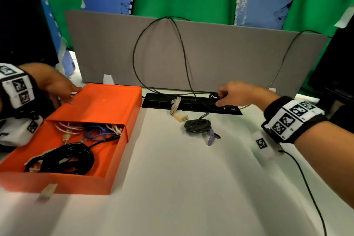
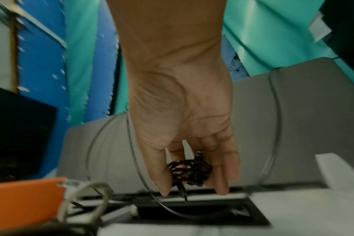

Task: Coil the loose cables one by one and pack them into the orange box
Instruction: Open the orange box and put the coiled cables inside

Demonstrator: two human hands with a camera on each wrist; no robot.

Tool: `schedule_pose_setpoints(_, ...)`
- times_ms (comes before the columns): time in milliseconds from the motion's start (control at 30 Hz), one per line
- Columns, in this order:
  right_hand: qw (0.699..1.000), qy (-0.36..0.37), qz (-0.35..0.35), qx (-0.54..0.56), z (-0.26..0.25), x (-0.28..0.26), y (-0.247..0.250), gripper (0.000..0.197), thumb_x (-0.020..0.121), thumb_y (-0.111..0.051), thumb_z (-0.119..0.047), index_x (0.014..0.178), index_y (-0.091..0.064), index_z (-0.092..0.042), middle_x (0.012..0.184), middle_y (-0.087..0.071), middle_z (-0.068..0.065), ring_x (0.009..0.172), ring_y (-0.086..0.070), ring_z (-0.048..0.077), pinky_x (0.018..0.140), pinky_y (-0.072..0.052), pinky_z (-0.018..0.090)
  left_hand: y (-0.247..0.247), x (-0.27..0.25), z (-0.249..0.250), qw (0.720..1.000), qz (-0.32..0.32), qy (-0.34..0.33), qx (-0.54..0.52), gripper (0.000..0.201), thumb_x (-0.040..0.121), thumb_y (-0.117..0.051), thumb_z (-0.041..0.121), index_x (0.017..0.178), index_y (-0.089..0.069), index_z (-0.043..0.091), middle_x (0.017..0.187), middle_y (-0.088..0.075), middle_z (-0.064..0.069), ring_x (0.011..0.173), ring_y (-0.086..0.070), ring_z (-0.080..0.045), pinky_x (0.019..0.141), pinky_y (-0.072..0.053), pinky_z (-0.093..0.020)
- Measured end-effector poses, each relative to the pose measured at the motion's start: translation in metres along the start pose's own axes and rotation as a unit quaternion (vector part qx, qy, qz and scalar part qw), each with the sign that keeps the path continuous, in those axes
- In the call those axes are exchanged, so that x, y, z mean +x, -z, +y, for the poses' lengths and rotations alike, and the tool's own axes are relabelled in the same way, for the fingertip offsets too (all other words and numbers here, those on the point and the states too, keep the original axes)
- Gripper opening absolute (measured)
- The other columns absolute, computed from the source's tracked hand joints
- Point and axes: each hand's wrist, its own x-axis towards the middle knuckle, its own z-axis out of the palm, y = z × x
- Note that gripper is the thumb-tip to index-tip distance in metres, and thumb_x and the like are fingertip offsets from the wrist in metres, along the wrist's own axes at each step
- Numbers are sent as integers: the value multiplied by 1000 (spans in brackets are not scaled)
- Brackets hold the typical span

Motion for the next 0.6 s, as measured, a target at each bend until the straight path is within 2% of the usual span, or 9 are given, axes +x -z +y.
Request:
schedule_pose_setpoints(67,998,54,26,30,-40,-8,20,24,93,-67,-41,84,-58,-21,81,-61,1,76,-56,22,64,-42,33,-17,-40,18,999,37,10,15,74,97,-54,-1,156,-13,17,129,-57,-26,114,-60,-47,102,-46,-53)
schedule_pose_setpoints(167,985,153,52,66,-114,-26,41,25,96,-61,-45,93,-62,-20,86,-64,2,80,-59,22,72,-48,39,-30,-73,24,998,51,21,41,67,101,-45,-2,156,-10,13,140,-49,-27,119,-56,-46,99,-46,-47)
schedule_pose_setpoints(267,963,248,64,80,-187,-41,47,20,99,-56,-45,94,-58,-26,80,-60,-9,73,-55,10,61,-41,30,-34,-89,30,997,46,23,49,64,102,-41,-2,156,-11,14,146,-43,-24,127,-51,-44,93,-45,-47)
schedule_pose_setpoints(333,947,308,53,77,-231,-44,40,18,99,-55,-44,89,-54,-30,79,-59,-12,72,-54,6,62,-39,28,-31,-88,26,998,37,26,47,65,102,-44,1,156,-13,19,144,-46,-22,122,-56,-43,92,-49,-49)
schedule_pose_setpoints(400,929,363,34,64,-268,-39,24,20,99,-54,-44,86,-48,-31,78,-54,-13,76,-54,13,68,-40,33,-27,-84,21,998,24,35,49,65,99,-49,3,155,-20,20,131,-57,-19,110,-64,-40,92,-50,-56)
schedule_pose_setpoints(467,916,397,25,46,-301,-30,7,16,100,-52,-44,92,-48,-31,85,-54,-13,89,-54,20,77,-44,35,-27,-90,22,997,23,45,52,60,100,-46,4,154,-24,19,106,-64,-15,95,-66,-34,81,-55,-52)
schedule_pose_setpoints(500,912,407,26,40,-315,-25,-2,15,100,-51,-44,100,-52,-29,95,-59,-7,97,-56,24,83,-47,38,-30,-96,26,997,27,52,53,60,101,-43,3,155,-21,20,102,-64,-13,94,-65,-33,75,-55,-48)
schedule_pose_setpoints(533,910,412,26,30,-327,-22,-8,20,100,-50,-43,111,-56,-27,107,-63,-1,105,-57,27,86,-50,41,-32,-98,28,996,32,49,61,65,102,-43,3,156,-13,22,109,-64,-15,99,-65,-34,76,-54,-46)
schedule_pose_setpoints(600,913,407,34,-6,-345,-15,-21,30,100,-51,-39,125,-58,-25,121,-63,7,111,-59,31,85,-52,42,-31,-96,28,996,27,34,80,73,102,-44,3,157,1,23,136,-55,-21,119,-59,-38,92,-50,-48)
